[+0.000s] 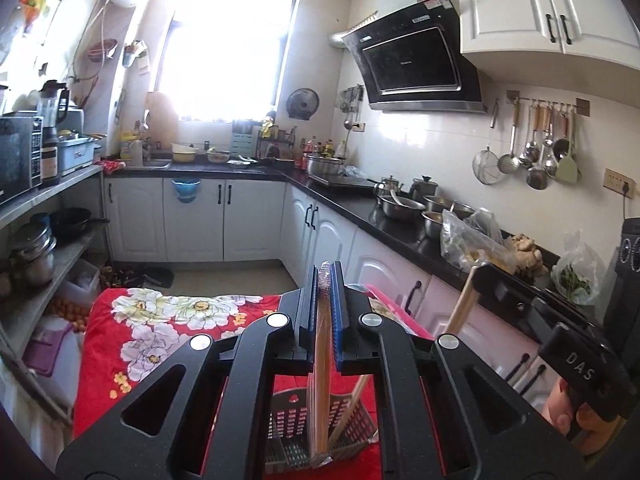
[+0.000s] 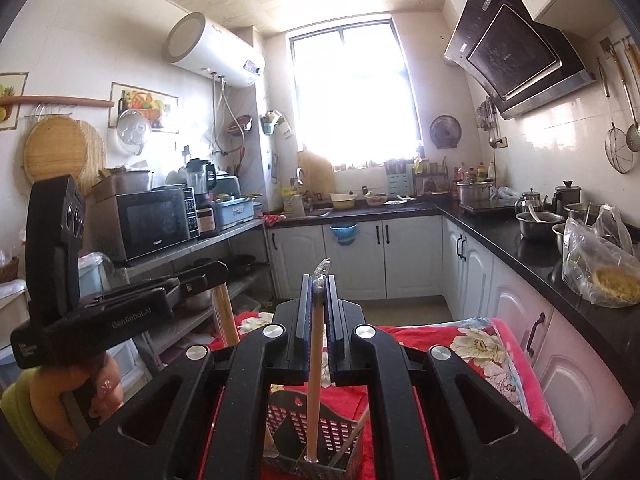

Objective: Organize utensils
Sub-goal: 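Lift the right tool's chopstick over the caddy while the left tool carries its own, then lower the chopstick into the caddy and open the right gripper while the left gripper releases its own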

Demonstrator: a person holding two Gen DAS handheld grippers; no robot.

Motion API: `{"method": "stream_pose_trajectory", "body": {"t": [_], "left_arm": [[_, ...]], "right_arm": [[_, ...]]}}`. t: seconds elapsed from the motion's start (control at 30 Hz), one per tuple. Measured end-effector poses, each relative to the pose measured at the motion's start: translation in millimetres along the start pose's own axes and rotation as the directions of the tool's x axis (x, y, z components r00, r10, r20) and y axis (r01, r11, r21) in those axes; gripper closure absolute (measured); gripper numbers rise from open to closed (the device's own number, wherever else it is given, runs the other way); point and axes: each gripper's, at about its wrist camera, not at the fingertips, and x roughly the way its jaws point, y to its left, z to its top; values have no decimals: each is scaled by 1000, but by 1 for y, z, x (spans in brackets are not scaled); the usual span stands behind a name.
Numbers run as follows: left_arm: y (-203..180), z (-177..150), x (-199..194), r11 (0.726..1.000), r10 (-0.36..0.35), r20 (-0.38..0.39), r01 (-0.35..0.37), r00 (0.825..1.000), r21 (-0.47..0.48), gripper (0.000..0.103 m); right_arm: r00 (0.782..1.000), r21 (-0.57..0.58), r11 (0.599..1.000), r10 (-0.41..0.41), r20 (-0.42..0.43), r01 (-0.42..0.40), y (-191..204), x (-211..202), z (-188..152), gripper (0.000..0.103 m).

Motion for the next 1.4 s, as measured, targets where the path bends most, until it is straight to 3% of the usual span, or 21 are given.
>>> {"method": "stream_pose_trajectory", "body": {"t": [0.47, 0.8, 1.4], "left_arm": [[7, -30, 31, 995, 93, 30, -92, 995, -28, 100], [2, -55, 45, 997, 80, 35, -80, 996, 6, 100], [5, -105, 54, 999, 49, -5, -49, 999, -1, 100]], "right_arm": [[998, -14, 998, -64, -10, 63, -8, 27, -24, 97], [996, -26, 996, -87, -20, 87, -17, 42, -52, 97], [998, 3, 999, -52, -25, 52, -29, 46, -100, 97]]}}
